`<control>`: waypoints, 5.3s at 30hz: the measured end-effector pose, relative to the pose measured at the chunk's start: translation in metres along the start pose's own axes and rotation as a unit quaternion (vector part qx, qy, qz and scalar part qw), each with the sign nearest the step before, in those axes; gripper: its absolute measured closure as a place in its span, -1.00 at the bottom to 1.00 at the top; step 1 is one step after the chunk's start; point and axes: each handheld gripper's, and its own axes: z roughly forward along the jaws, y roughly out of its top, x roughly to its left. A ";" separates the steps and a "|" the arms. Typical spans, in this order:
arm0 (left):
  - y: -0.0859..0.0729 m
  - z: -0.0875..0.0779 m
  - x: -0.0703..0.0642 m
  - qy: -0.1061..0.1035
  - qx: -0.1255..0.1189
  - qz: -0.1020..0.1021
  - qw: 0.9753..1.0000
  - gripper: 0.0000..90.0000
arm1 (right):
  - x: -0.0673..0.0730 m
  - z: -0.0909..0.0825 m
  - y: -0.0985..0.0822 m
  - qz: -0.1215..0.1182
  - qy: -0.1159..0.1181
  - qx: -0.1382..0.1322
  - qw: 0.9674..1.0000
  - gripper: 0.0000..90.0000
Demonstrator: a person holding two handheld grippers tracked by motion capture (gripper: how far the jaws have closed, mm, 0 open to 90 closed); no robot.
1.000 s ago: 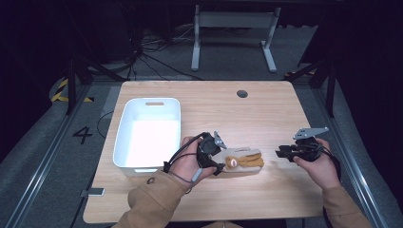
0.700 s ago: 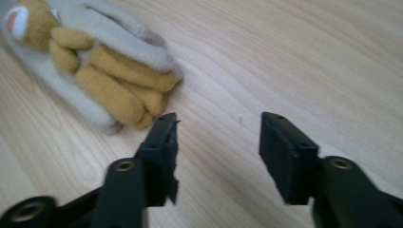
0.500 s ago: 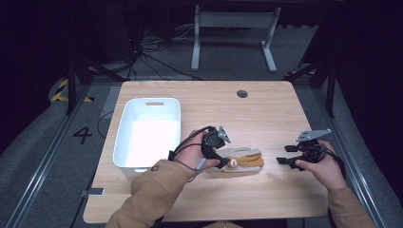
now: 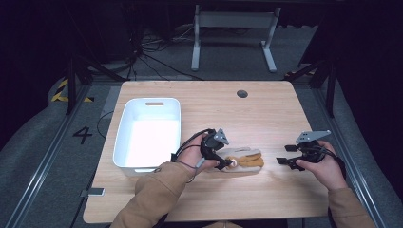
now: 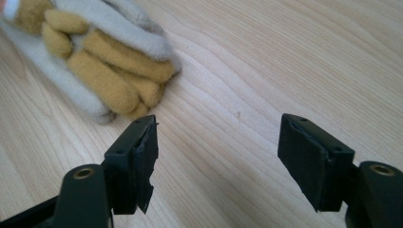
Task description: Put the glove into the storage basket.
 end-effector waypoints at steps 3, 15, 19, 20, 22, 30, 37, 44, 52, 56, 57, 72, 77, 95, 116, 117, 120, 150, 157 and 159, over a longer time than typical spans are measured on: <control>-0.009 0.004 0.003 0.017 -0.057 -0.043 0.997 -0.47 | 0.001 -0.001 0.001 0.007 0.017 -0.018 1.000 -0.35; -0.019 0.017 0.003 0.005 -0.051 -0.030 0.998 -0.50 | 0.002 0.001 0.001 0.009 0.026 -0.031 0.999 -0.38; -0.016 0.019 -0.003 -0.002 -0.033 0.006 0.999 -0.50 | 0.003 0.002 0.002 0.005 0.028 -0.033 0.999 -0.38; -0.016 0.019 -0.003 -0.002 -0.033 0.006 0.999 -0.51 | 0.003 0.002 0.002 0.005 0.028 -0.033 0.999 -0.38; -0.015 0.023 -0.003 -0.001 -0.026 0.009 1.000 -0.52 | 0.003 0.002 0.002 0.006 0.030 -0.033 0.999 -0.38; -0.019 0.037 -0.002 0.004 -0.010 0.010 1.000 -0.61 | 0.003 0.002 0.001 0.012 0.044 -0.043 0.998 -0.38; -0.019 0.044 -0.001 0.004 -0.004 0.021 1.000 -0.64 | 0.004 0.003 0.001 0.009 0.046 -0.044 0.998 -0.38; -0.020 0.050 0.000 0.003 -0.006 0.026 1.000 -0.69 | 0.004 0.004 0.001 0.012 0.048 -0.044 0.998 -0.38; -0.021 0.055 0.000 0.009 -0.007 0.039 0.999 -0.85 | 0.005 0.008 0.000 0.010 0.053 -0.038 0.998 -0.38; -0.020 0.056 0.000 0.010 -0.004 0.035 0.999 -0.90 | 0.005 0.009 -0.001 0.009 0.054 -0.036 0.998 -0.38; -0.019 0.057 0.000 0.011 -0.004 0.035 0.999 -0.90 | 0.006 0.009 -0.001 0.010 0.055 -0.034 0.998 -0.38; -0.013 0.058 0.004 0.033 0.007 0.011 0.999 -0.81 | 0.006 0.011 -0.001 0.007 0.056 -0.033 0.998 -0.38; -0.016 0.059 0.004 0.030 -0.014 0.011 0.999 -0.80 | 0.007 0.011 -0.001 0.006 0.056 -0.033 0.998 -0.38; -0.011 0.053 -0.007 0.055 -0.011 -0.006 0.998 0.36 | 0.007 0.010 0.000 0.004 0.051 -0.038 0.998 -0.38; 0.012 0.026 -0.013 0.063 0.016 -0.060 0.996 0.68 | 0.002 0.012 0.002 0.006 0.053 -0.042 0.998 -0.38; 0.013 0.023 -0.013 0.061 0.016 -0.067 0.996 0.68 | 0.002 0.012 0.002 0.007 0.054 -0.041 0.998 -0.38; 0.017 0.014 -0.012 0.060 0.016 -0.071 0.996 0.69 | 0.001 0.013 0.004 0.005 0.054 -0.041 0.998 -0.38; 0.027 -0.102 0.004 0.130 -0.035 -0.148 0.980 0.70 | -0.004 0.043 0.033 0.007 0.091 -0.041 0.995 -0.16; 0.020 -0.131 0.007 0.153 -0.039 -0.183 0.970 0.69 | -0.004 0.053 0.038 0.000 0.113 -0.030 0.993 -0.01; 0.018 -0.138 0.008 0.160 -0.042 -0.189 0.968 0.70 | -0.004 0.054 0.038 0.003 0.117 -0.033 0.993 -0.01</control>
